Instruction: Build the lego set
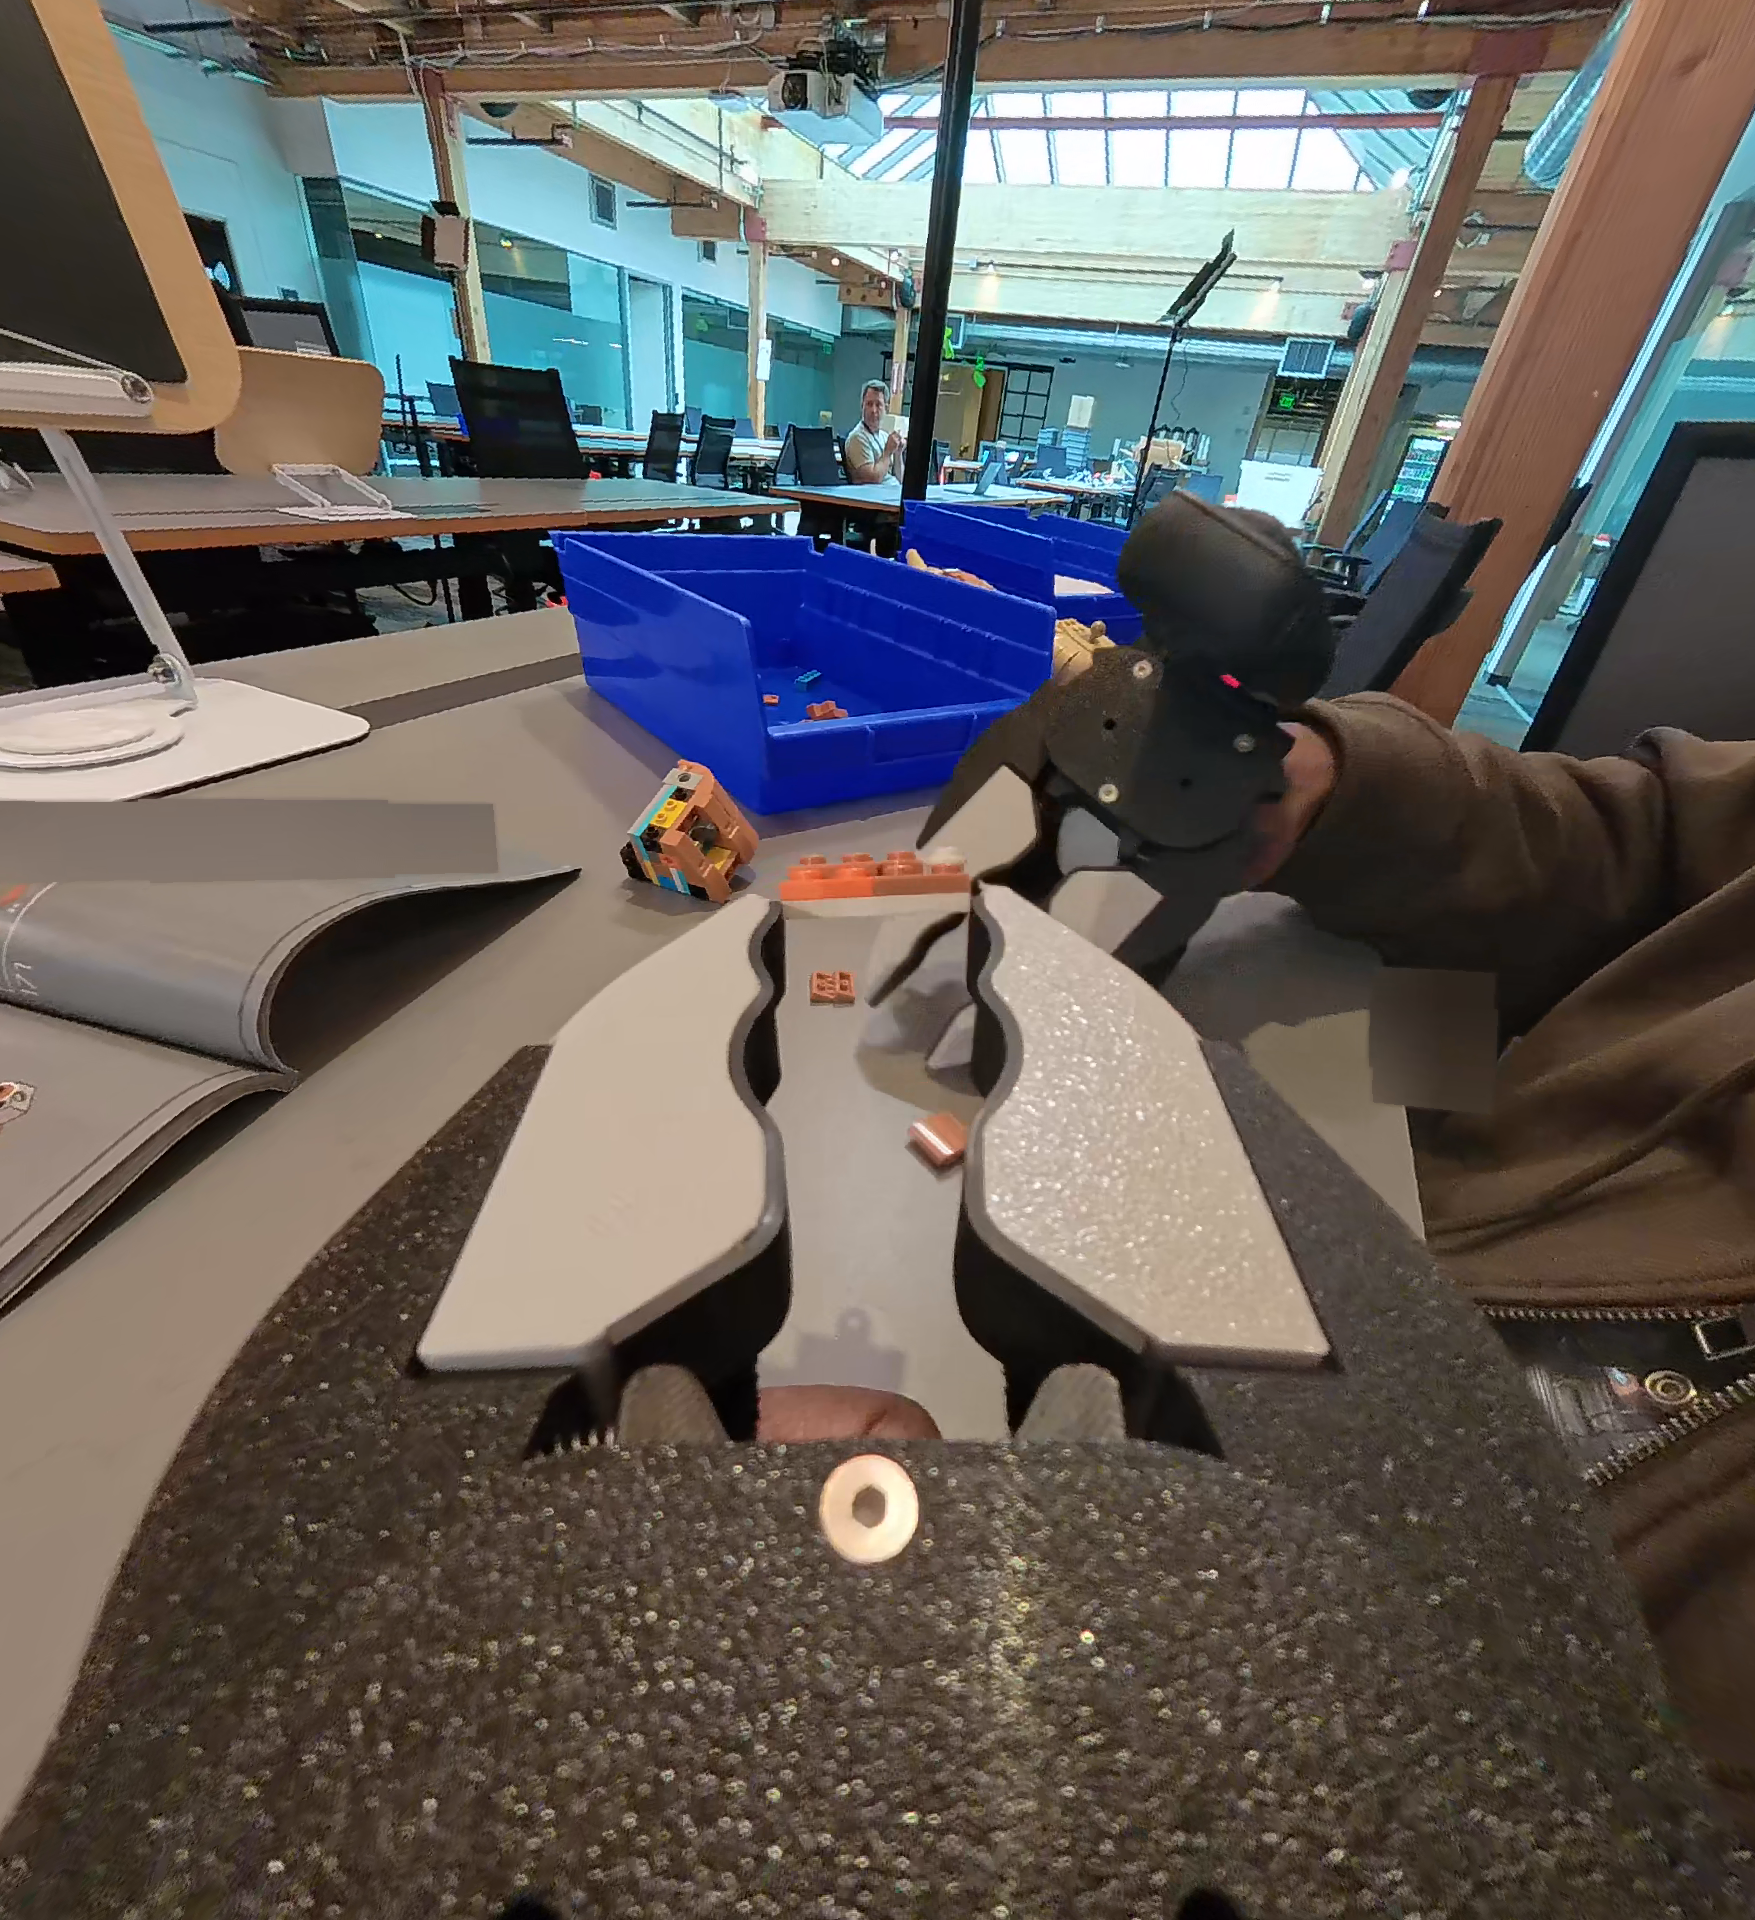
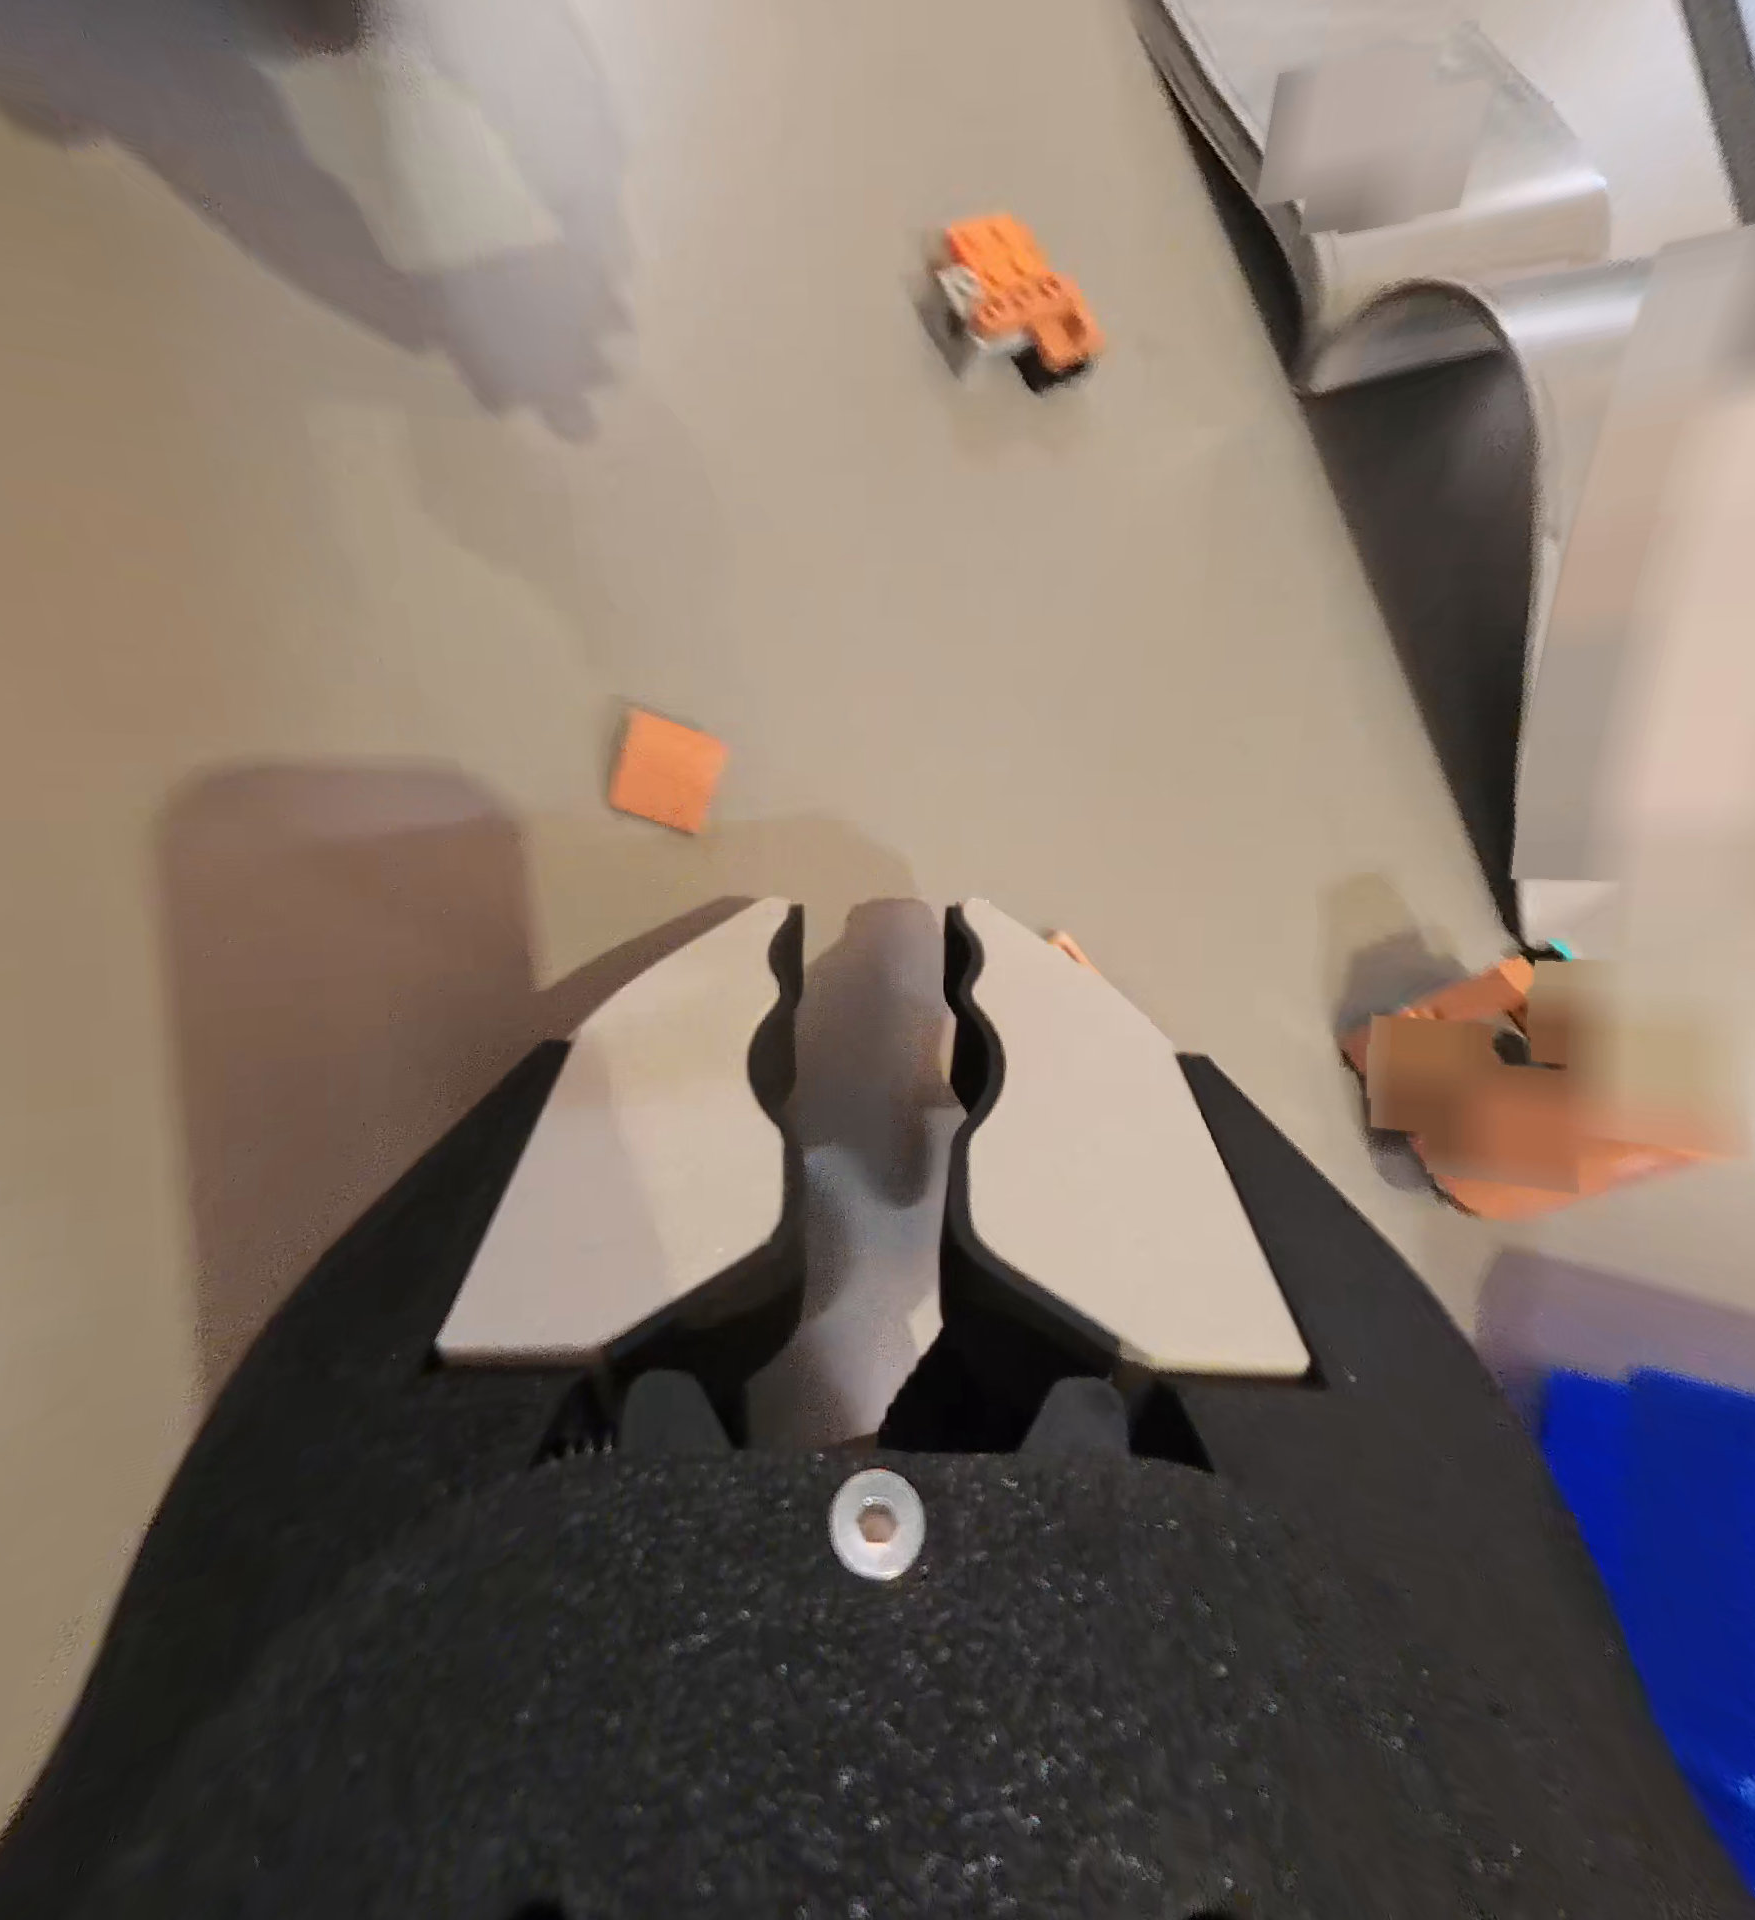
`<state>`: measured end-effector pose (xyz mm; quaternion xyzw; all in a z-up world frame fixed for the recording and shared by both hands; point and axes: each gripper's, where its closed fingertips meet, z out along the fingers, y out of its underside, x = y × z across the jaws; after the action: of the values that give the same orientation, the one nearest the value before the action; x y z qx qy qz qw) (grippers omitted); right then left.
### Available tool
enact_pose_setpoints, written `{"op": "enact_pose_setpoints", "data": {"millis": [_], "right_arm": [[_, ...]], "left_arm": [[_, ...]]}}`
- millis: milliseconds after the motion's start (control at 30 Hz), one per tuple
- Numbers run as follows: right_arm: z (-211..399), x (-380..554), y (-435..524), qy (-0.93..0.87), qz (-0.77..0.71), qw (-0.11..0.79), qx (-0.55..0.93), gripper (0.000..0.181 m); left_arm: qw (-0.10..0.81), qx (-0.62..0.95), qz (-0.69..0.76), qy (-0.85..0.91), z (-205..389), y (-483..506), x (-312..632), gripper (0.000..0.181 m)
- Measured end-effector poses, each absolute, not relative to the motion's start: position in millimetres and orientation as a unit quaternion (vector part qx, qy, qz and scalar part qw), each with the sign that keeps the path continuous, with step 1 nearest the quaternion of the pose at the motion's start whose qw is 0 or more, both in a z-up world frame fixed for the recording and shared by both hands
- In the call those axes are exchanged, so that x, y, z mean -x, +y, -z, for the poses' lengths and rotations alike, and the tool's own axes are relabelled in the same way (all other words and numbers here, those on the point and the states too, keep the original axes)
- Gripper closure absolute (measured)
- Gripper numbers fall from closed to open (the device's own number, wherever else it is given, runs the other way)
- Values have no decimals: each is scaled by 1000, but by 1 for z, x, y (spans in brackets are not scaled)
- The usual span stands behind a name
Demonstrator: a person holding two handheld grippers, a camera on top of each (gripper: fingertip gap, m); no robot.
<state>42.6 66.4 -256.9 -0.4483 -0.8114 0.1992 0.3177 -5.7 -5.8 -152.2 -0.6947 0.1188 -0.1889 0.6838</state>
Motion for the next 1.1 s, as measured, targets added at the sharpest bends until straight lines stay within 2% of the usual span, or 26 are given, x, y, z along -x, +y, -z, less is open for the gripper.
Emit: {"op": "enact_pose_setpoints", "data": {"millis": [300,533,567,633,833,933,1100], "right_arm": [[253,-39,22,-772,-318,236,498,153],[262,-29,16,-765,-281,240,528,145],[262,-27,16,-767,-277,243,525,147],[262,-24,17,-773,-268,250,517,164],[257,-31,25,-787,-271,246,496,164],[222,-39,34,-773,-316,265,482,164],[122,-61,18,-778,-396,295,389,164]], "left_arm": [[686,692,189,121,151,-4,2,148],[704,670,196,135,141,-9,-3,148],[708,664,198,138,139,-11,-5,148],[717,652,199,148,134,-13,-8,148],[740,611,226,167,119,-20,-24,148],[747,594,244,169,113,-21,-34,148],[757,570,270,169,105,-19,-50,148]]}}
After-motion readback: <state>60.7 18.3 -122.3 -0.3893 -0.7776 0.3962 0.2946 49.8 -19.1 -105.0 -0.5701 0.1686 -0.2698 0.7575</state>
